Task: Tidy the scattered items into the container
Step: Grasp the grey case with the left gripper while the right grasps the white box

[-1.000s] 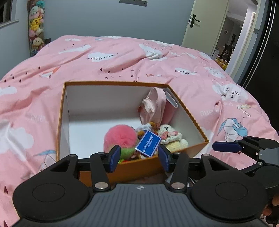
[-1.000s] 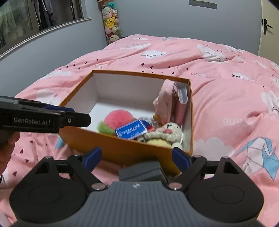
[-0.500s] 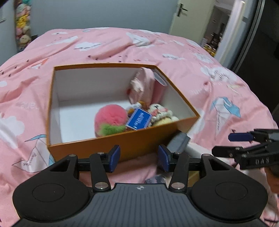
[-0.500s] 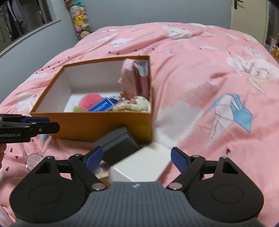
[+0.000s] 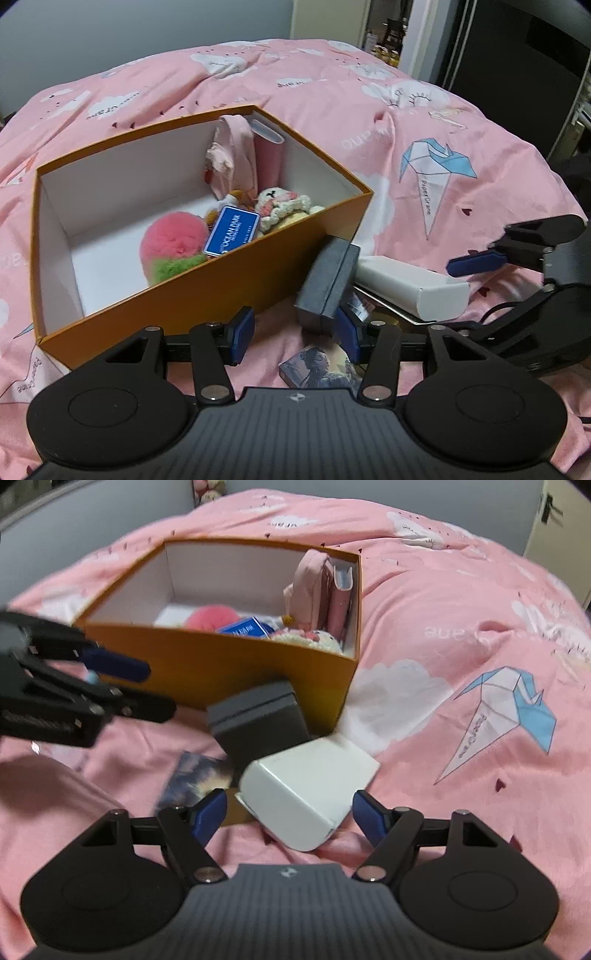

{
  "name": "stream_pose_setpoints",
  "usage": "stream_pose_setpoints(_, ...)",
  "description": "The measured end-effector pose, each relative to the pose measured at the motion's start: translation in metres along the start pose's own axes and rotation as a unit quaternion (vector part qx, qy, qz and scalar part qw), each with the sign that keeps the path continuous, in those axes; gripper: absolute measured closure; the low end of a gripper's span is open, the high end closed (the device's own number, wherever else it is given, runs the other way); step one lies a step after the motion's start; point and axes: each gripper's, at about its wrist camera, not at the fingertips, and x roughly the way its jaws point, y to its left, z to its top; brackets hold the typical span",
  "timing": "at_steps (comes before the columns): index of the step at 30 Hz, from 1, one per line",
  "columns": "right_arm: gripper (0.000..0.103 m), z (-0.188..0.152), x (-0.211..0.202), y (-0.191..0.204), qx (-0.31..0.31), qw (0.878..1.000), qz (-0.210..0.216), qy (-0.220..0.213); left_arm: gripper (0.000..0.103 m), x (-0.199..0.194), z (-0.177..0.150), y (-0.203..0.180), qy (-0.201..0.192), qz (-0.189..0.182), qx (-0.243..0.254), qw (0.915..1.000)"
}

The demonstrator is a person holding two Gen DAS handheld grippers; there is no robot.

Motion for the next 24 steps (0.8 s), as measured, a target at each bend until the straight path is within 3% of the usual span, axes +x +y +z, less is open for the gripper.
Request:
stream_pose_setpoints(7,0.035,0.0,0.015,0.01,-0.072,0.997,-0.032,0.019,0.044,0.016,0.005,-0.006,0.015,-0.008,0.031,0.9994)
stream_pose_setpoints(13,0.042,0.003,0.002,-0.015,-0.035,0.999,-0.029,0.011,0.044,0.027,0.01,-0.007,0.024,-0.018,0.044,0.9985)
stream_pose_setpoints(17,0.05,0.006,-0.005,-0.041,0.001,0.998,-0.062,0.01,0.044,0.035,0.013,-0.008,0.032,-0.023,0.05,0.998)
stream_pose_setpoints(24,0.051,0.011,0.006,-0.045,-0.044,0.997,-0.054,0.033,0.044,0.055,0.019,-0.006,0.047,-0.031,0.053,0.997)
